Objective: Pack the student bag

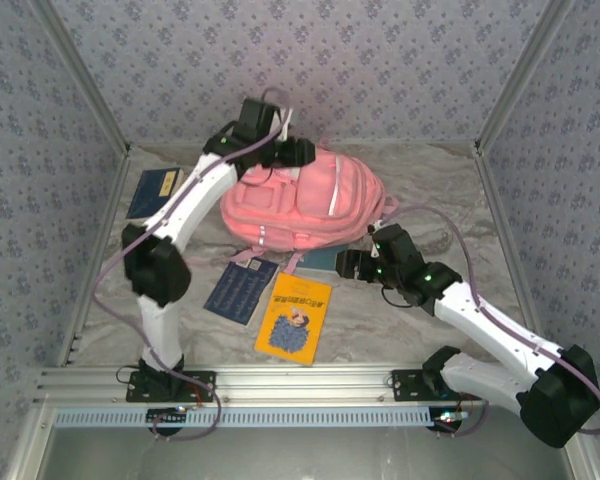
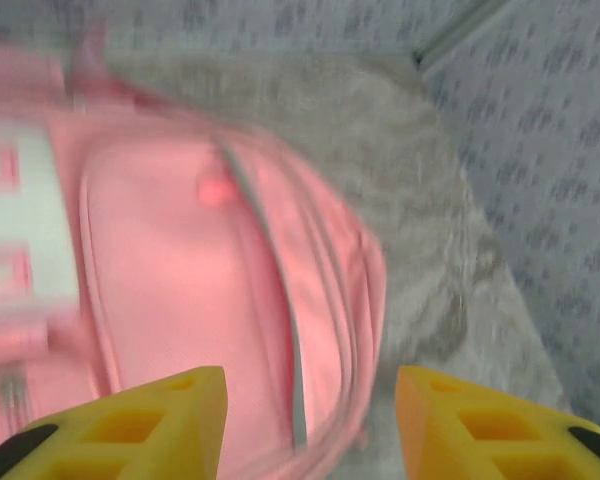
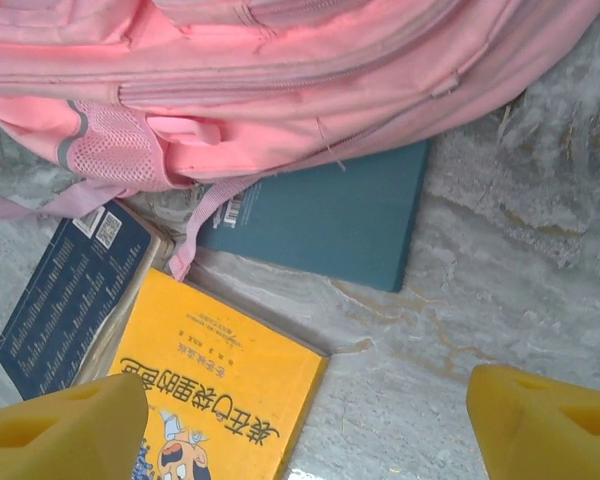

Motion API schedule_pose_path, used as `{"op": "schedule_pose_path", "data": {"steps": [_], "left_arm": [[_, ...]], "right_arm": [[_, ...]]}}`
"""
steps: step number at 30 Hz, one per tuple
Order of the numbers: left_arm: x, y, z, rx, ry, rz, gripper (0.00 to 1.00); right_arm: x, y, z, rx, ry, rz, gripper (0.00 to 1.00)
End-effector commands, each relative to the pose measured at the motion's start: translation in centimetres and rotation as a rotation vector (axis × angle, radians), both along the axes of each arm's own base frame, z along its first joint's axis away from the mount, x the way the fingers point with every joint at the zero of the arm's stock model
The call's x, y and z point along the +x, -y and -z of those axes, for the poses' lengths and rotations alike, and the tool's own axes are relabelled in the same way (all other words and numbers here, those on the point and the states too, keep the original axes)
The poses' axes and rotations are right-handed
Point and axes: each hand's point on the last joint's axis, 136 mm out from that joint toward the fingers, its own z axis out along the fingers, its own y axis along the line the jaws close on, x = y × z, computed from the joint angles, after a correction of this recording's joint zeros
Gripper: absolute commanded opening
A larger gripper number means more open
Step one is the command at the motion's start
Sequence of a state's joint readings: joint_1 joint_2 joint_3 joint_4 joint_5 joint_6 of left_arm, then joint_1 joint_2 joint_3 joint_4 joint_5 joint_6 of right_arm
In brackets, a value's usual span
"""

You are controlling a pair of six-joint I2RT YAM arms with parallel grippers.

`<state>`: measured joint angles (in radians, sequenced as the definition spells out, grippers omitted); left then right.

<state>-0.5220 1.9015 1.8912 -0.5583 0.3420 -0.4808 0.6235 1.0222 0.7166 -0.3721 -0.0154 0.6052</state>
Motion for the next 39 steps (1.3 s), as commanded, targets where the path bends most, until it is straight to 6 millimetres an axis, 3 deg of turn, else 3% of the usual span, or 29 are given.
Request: {"op": "schedule_pose_path", "data": {"steps": [1,7,12,21,30,39], "left_arm": [[-2.7,-1.7,-0.6,-0.138,0.024,-0.112,0.50],[-8.7,-1.3,9.5,-0.088,-0.162,-0.067,0.51],[-9.0,-2.1,14.3,-0.056,-0.209,-0.118,0.42],[-9.8,-2.0,19.5,-0.041,-0.292,-0.134,0.20],[-11.5,-4.1,21.0,0.057,-0.258,-0.155,0.22],[-11.1,-3.5,24.3,0.068,-0.313,-0.157,0.16]], "right_arm": [[-0.4,0.6,1.9,-0.024,-0.062,0.020,0.84],[0.0,0.6,4.4,0.038,-0.141,0.035,0.84],[1.6,0.0,6.7,0.201,-0.244,0.040,0.80],[4.0,-0.7,9.4,0.283,-0.342,0.038,0.70],[5.2,-0.5,10.0,0.194,-0.343,0.020,0.68],[6.1,-1.8,11.9,0.229,-0.426,-0.011,0.68]]}}
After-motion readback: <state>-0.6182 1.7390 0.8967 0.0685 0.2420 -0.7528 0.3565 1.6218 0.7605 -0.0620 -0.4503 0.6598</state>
